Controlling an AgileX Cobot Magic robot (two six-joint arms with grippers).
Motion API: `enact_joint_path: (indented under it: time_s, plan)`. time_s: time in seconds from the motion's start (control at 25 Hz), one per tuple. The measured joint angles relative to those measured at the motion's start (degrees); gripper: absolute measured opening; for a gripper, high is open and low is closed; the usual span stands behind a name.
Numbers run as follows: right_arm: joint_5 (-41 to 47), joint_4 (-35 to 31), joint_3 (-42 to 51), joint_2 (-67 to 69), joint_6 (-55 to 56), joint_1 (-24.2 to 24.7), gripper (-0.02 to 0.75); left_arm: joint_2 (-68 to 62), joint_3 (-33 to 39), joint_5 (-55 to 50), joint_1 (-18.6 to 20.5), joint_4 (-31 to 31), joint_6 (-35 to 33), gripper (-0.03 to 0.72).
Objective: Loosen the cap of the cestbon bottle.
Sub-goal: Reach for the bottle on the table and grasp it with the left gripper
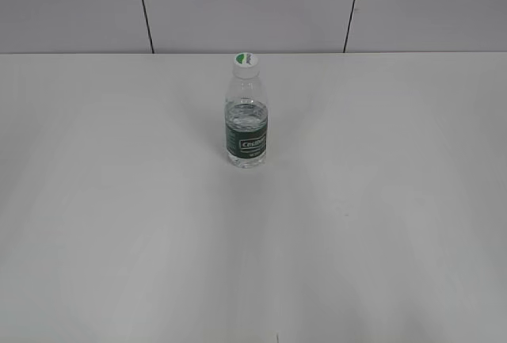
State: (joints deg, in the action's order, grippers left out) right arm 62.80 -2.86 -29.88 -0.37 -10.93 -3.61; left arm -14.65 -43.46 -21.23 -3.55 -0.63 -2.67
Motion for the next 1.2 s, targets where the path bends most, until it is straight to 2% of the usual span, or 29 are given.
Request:
enact_joint_path:
  time_s: [0.2,0.44,0.92,1.2]
  plan:
    - [0.0,0.0,0.0,0.0,0.0,0.0,0.516,-14.9,-3.6,11.5,0.0,-0.4,0.0,0.497]
    - [0.0,0.0,0.0,0.0,0.0,0.0,0.516,-31.6,-3.9,23.8,0.0,-1.6,0.0,0.497]
    - [0.0,0.0,0.0,0.0,0.0,0.0,0.516,-61.4,-4.0,56.9,0.0,-9.4,1.3,0.497]
    - [0.0,0.0,0.0,0.0,0.0,0.0,0.516,-76.1,-4.0,71.4,0.1,-19.6,8.2,0.497]
